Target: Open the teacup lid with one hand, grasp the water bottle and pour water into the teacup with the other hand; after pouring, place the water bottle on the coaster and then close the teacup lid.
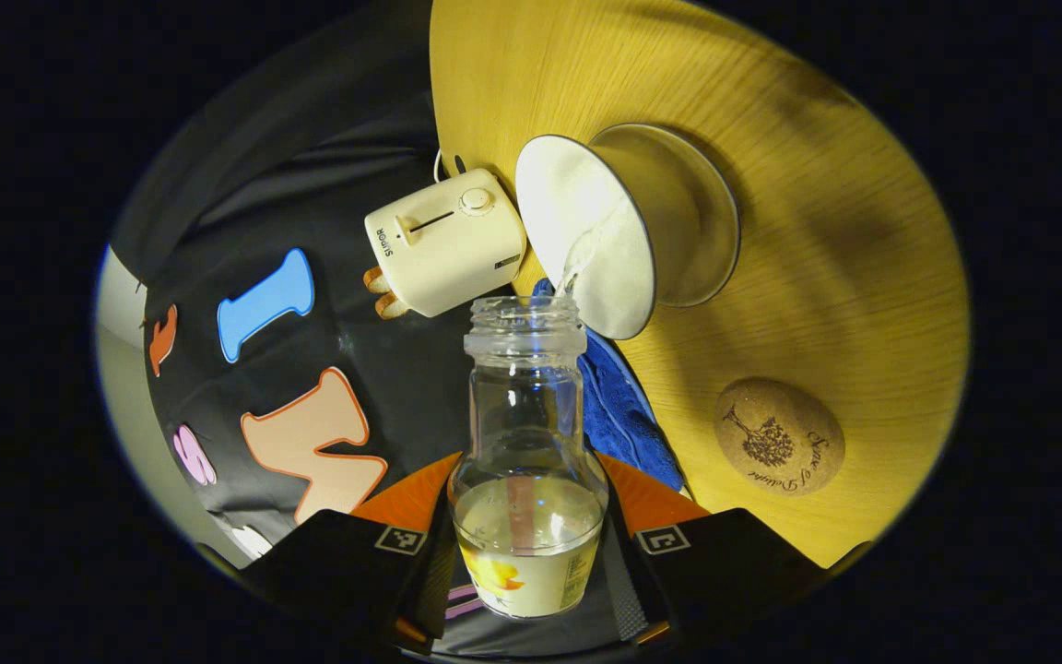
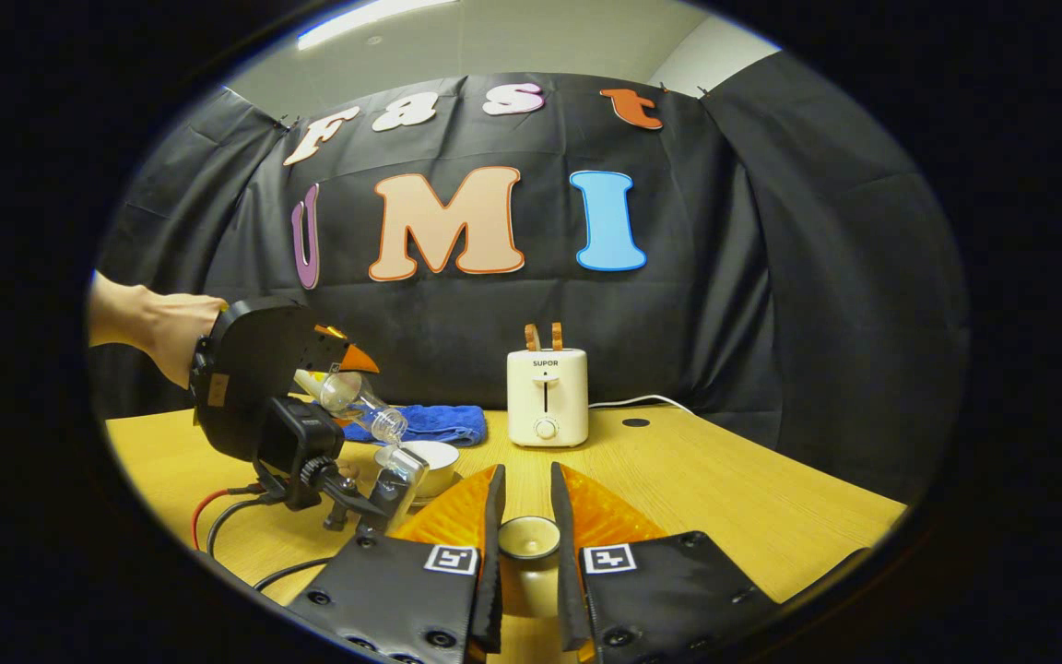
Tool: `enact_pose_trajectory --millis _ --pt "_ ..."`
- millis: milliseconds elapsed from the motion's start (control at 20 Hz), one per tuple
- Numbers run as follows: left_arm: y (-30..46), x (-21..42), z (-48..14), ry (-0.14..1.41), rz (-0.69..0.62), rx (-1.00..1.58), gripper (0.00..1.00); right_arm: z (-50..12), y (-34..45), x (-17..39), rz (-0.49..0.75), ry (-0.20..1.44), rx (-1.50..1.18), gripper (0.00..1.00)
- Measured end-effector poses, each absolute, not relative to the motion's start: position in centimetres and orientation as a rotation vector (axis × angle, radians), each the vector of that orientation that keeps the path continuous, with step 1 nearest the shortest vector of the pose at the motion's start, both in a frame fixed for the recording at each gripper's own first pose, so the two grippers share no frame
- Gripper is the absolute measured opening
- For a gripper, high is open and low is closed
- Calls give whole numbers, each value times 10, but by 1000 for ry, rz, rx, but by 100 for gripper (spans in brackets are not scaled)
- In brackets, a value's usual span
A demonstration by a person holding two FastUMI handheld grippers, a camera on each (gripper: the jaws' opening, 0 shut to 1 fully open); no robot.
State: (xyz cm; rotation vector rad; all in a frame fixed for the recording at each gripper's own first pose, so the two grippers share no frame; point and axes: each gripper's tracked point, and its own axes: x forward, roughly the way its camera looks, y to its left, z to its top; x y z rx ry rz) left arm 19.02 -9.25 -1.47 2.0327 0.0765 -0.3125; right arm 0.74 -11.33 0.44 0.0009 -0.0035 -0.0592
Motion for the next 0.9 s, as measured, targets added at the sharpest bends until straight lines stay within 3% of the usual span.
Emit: enact_pose_trajectory --millis 900 --pt "-105 195 2 52 -343 2196 67 4 -112 7 -50 -3 1 28"
